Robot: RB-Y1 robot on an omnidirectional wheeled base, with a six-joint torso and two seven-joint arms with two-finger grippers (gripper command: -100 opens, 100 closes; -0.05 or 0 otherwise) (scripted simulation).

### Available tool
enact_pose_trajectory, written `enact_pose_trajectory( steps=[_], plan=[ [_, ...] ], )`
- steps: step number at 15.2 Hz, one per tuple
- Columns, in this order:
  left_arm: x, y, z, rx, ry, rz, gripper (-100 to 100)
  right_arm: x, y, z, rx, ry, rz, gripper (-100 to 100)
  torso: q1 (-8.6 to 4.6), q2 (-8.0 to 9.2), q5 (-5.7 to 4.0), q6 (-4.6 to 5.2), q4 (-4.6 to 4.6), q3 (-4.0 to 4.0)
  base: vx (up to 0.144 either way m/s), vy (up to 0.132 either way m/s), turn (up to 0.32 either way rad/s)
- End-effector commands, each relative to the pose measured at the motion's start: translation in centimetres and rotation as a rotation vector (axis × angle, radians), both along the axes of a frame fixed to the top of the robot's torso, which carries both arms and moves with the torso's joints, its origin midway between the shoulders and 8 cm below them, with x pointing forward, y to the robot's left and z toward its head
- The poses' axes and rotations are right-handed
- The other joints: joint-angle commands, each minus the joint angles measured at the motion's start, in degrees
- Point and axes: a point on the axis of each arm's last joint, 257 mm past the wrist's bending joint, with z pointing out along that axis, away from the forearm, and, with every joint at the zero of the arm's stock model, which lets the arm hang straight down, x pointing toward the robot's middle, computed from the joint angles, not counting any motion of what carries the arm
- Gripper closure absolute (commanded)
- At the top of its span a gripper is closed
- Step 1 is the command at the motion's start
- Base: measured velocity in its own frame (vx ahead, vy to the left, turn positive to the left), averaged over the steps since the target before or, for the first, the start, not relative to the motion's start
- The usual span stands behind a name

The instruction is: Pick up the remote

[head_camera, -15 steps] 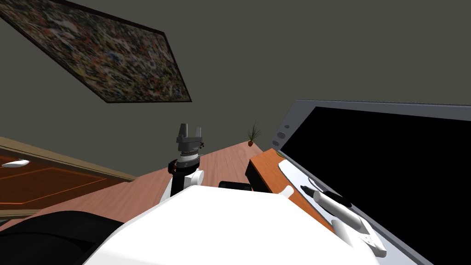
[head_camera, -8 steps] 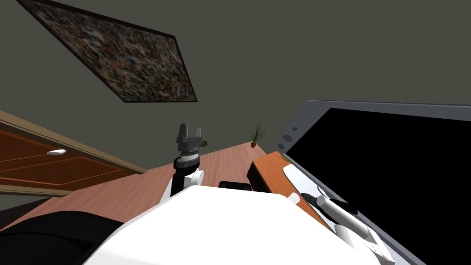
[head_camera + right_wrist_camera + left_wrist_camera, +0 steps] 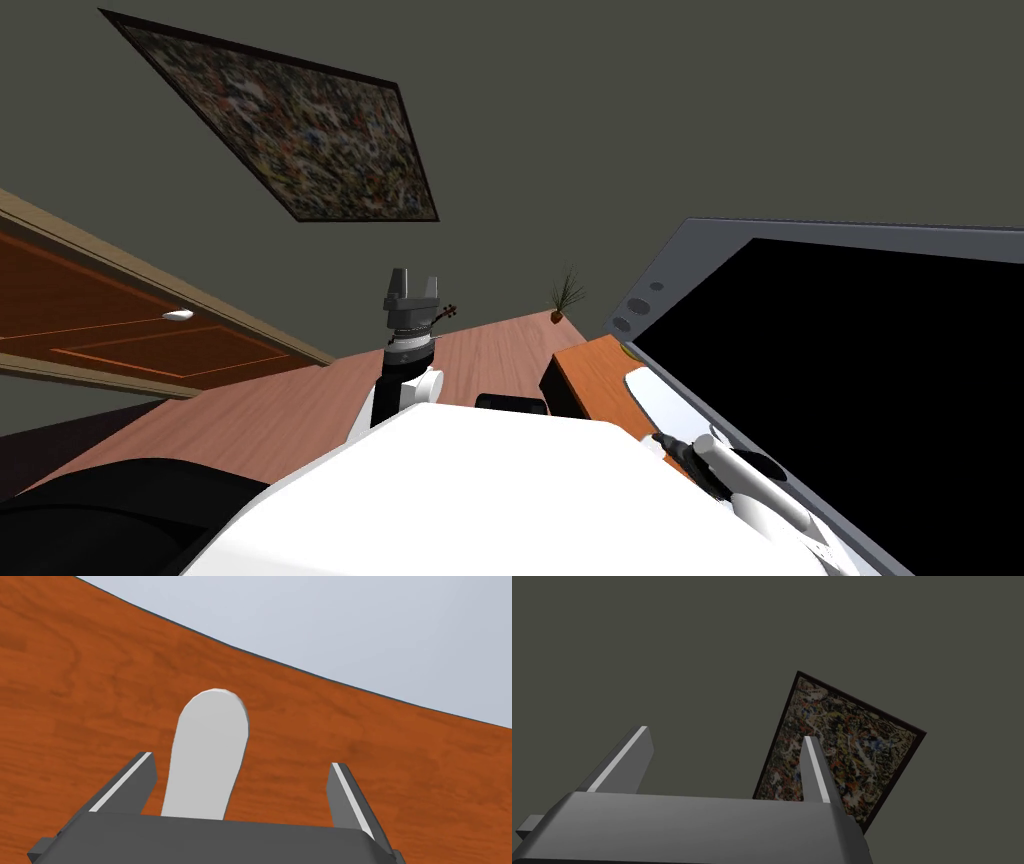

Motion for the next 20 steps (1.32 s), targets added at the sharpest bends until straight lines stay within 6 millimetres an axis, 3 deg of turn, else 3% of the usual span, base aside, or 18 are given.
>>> enact_pose_trajectory(
  steps=[1, 4, 9, 12, 13, 18, 19, 20],
  plan=[
    [0.0, 0.0, 0.0, 0.0, 0.0, 0.0, 0, -0.7, 0.6, -0.2, 0.029, 0.005, -0.035, -100, 0.0, 0.0, 0.0, 0.0, 0.0, 0.0, 0.02, -0.004, 0.037],
    [0.0, 0.0, 0.0, 0.0, 0.0, 0.0, 0, -2.8, 2.9, -1.7, 0.132, 0.023, -0.155, -100, 0.01, 0.04, 0.01, 0.0, 0.01, 0.02, 0.019, -0.004, 0.108],
    [0.0, 0.0, 0.0, 0.0, 0.0, 0.0, 0, -4.3, 5.1, -2.9, 0.214, 0.04, -0.248, -100, 0.01, 0.04, 0.0, 0.0, 0.01, 0.02, 0.019, -0.005, 0.094],
    [0.0, 0.0, 0.0, 0.0, 0.0, 0.0, 0, -5.7, 7.5, -4.0, 0.292, 0.06, -0.327, -100, 0.01, 0.06, 0.0, 0.01, 0.01, 0.03, 0.013, -0.005, 0.078],
    [0.0, 0.0, 0.0, 0.0, 0.0, 0.0, 0, -5.2, 6.4, -3.7, 0.264, 0.052, -0.299, -100, 0.0, 0.06, 0.0, 0.0, 0.01, 0.04, 0.007, -0.005, 0.031],
    [0.0, 0.0, 0.0, 0.0, 0.0, 0.0, 0, -5.9, 9.1, -6.4, 0.272, 0.056, -0.281, -100, -0.2, -0.04, -0.04, 0.03, -0.01, -0.02, 0.042, -0.052, -0.068],
    [0.0, 0.0, 0.0, 0.0, 0.0, 0.0, 0, -5.7, 8.5, -5.9, 0.274, 0.057, -0.287, -100, -0.25, -0.08, -0.05, 0.03, -0.02, -0.04, 0.038, -0.048, -0.025],
    [0.0, 0.0, 0.0, 0.0, 0.0, 0.0, 0, -5.7, 8.5, -6.0, 0.272, 0.056, -0.285, 100, -0.21, -0.06, -0.04, 0.02, -0.01, -0.04, 0.013, -0.017, 0.005]
  ],
)
